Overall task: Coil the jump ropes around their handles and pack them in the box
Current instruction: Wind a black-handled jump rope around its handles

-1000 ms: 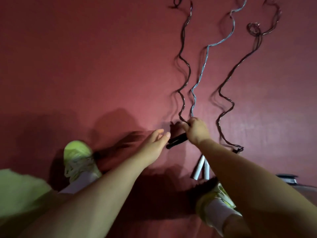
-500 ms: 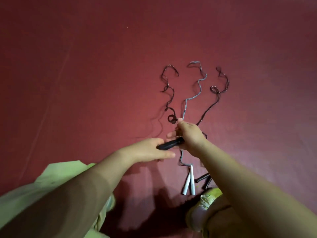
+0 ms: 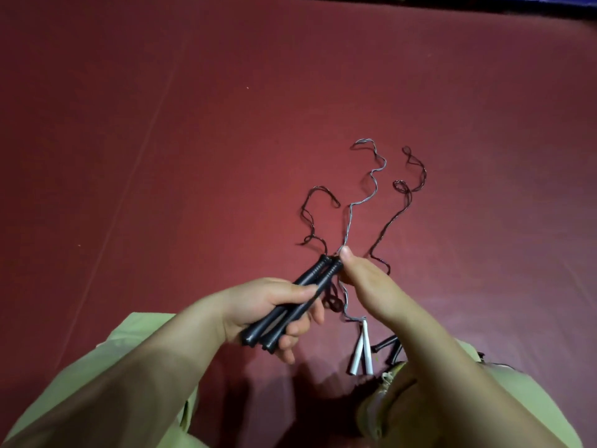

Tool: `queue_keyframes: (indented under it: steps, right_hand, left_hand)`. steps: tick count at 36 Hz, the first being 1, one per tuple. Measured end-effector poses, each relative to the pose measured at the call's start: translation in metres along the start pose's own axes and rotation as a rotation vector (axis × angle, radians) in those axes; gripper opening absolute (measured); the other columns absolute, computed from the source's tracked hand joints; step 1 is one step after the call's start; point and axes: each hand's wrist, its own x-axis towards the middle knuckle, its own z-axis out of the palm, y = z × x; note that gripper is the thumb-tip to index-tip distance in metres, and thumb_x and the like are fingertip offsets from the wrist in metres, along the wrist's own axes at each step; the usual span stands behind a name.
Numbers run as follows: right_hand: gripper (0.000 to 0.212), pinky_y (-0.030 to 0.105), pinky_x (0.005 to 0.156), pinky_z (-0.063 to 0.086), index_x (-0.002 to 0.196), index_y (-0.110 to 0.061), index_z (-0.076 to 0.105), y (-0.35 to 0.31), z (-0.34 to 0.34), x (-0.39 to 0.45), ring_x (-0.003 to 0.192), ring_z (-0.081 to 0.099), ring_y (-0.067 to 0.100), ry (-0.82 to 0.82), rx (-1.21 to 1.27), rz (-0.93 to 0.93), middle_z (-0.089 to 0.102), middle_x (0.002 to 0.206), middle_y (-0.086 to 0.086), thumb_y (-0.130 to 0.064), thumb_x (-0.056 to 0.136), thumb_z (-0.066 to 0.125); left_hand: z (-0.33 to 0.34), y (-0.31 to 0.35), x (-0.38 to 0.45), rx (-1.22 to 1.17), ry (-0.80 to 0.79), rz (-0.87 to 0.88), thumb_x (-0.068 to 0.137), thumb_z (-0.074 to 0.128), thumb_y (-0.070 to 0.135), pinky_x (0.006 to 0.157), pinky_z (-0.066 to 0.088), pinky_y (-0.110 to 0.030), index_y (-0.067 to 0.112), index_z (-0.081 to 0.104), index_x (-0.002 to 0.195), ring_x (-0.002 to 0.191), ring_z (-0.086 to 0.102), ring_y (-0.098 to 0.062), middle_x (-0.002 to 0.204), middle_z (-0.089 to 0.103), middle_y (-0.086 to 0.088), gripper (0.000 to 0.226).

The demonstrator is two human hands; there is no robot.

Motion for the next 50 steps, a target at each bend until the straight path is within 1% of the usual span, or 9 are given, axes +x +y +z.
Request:
queue_keyframes:
  steps: [2, 4, 9, 18, 32, 37, 40, 45, 50]
  right_hand:
    - [0.060, 0.024, 0.076, 0.048, 0.075, -0.021, 0.063, -0.006, 0.004, 0.007, 0.071, 0.062, 0.006, -0.013, -0.063, -0.050, 0.066, 0.075, 0.000, -0.062, 0.089, 0.022]
    - [0.057, 0.019, 0.054, 0.037, 0.060, -0.021, 0.052, -0.012, 0.007, 0.020, 0.049, 0.042, 0.009, 0.000, -0.039, -0.091, 0.046, 0.054, -0.005, -0.052, 0.097, 0.023]
    - [0.060, 0.018, 0.048, 0.037, 0.069, 0.001, 0.052, -0.007, 0.009, 0.054, 0.044, 0.048, 0.009, -0.022, 0.132, -0.057, 0.045, 0.055, 0.006, -0.044, 0.103, 0.033]
    - [0.064, 0.015, 0.040, 0.035, 0.060, -0.008, 0.044, 0.009, 0.016, 0.063, 0.037, 0.049, 0.014, -0.072, -0.022, 0.145, 0.047, 0.043, 0.003, -0.049, 0.102, 0.020]
    - [0.073, 0.034, 0.060, 0.045, 0.066, -0.009, 0.054, 0.014, 0.017, 0.067, 0.038, 0.039, 0.014, -0.115, 0.088, 0.242, 0.039, 0.041, -0.005, -0.066, 0.090, 0.013]
    - [0.080, 0.017, 0.059, 0.035, 0.051, -0.029, 0.060, 0.014, 0.018, 0.060, 0.045, 0.044, 0.003, -0.196, -0.018, 0.117, 0.048, 0.049, -0.001, -0.067, 0.088, 0.001]
    - [0.089, 0.019, 0.062, 0.032, 0.063, -0.017, 0.062, 0.015, 0.024, 0.056, 0.049, 0.044, 0.000, -0.247, -0.145, 0.085, 0.052, 0.054, -0.002, -0.074, 0.086, -0.003]
    - [0.062, 0.021, 0.056, 0.026, 0.060, -0.034, 0.047, 0.014, 0.030, 0.052, 0.042, 0.041, -0.003, -0.286, -0.163, 0.026, 0.045, 0.042, -0.017, -0.067, 0.089, 0.003]
    - [0.048, 0.023, 0.056, 0.034, 0.076, -0.019, 0.057, 0.007, 0.015, 0.050, 0.053, 0.049, -0.002, -0.280, -0.354, 0.004, 0.056, 0.057, -0.013, -0.050, 0.099, 0.030]
  left_hand:
    - [-0.005, 0.000, 0.003, -0.025, 0.025, 0.003, 0.084, 0.051, 0.036, 0.049, 0.055, -0.031, 0.007, 0.057, 0.089, 0.045, 0.051, -0.014, 0.055, 0.047, -0.002, 0.030]
    - [-0.011, 0.001, 0.007, -0.042, 0.056, -0.009, 0.083, 0.054, 0.035, 0.048, 0.054, -0.031, 0.009, 0.057, 0.089, 0.048, 0.052, -0.015, 0.057, 0.049, -0.003, 0.028]
    - [-0.032, 0.009, 0.022, -0.137, 0.158, 0.023, 0.082, 0.063, 0.026, 0.049, 0.054, -0.031, 0.008, 0.060, 0.092, 0.050, 0.052, -0.012, 0.062, 0.052, -0.001, 0.020]
    - [-0.049, 0.000, 0.038, -0.084, 0.196, 0.012, 0.079, 0.066, 0.018, 0.051, 0.050, -0.026, 0.012, 0.056, 0.086, 0.051, 0.050, -0.008, 0.064, 0.055, 0.004, 0.014]
    - [-0.054, 0.001, 0.050, -0.179, 0.224, 0.024, 0.080, 0.059, 0.029, 0.043, 0.035, -0.018, 0.014, 0.053, 0.085, 0.043, 0.037, -0.004, 0.059, 0.047, 0.007, 0.017]
    - [-0.056, 0.002, 0.049, -0.327, 0.222, 0.151, 0.078, 0.058, 0.024, 0.039, 0.033, -0.016, 0.011, 0.056, 0.084, 0.039, 0.035, -0.003, 0.055, 0.043, 0.007, 0.015]
    - [-0.060, 0.002, 0.052, -0.449, 0.205, 0.239, 0.069, 0.080, 0.024, 0.037, 0.033, -0.015, 0.010, 0.069, 0.088, 0.038, 0.035, -0.002, 0.055, 0.042, 0.007, 0.026]
    - [-0.060, 0.004, 0.059, -0.406, 0.378, 0.277, 0.079, 0.056, 0.024, 0.037, 0.028, -0.014, 0.010, 0.063, 0.111, 0.040, 0.031, -0.001, 0.057, 0.038, 0.008, 0.035]
    - [-0.071, 0.000, 0.059, -0.121, 0.503, 0.185, 0.094, 0.051, 0.006, 0.040, 0.031, -0.017, 0.010, 0.061, 0.113, 0.043, 0.035, -0.004, 0.059, 0.042, 0.004, 0.022]
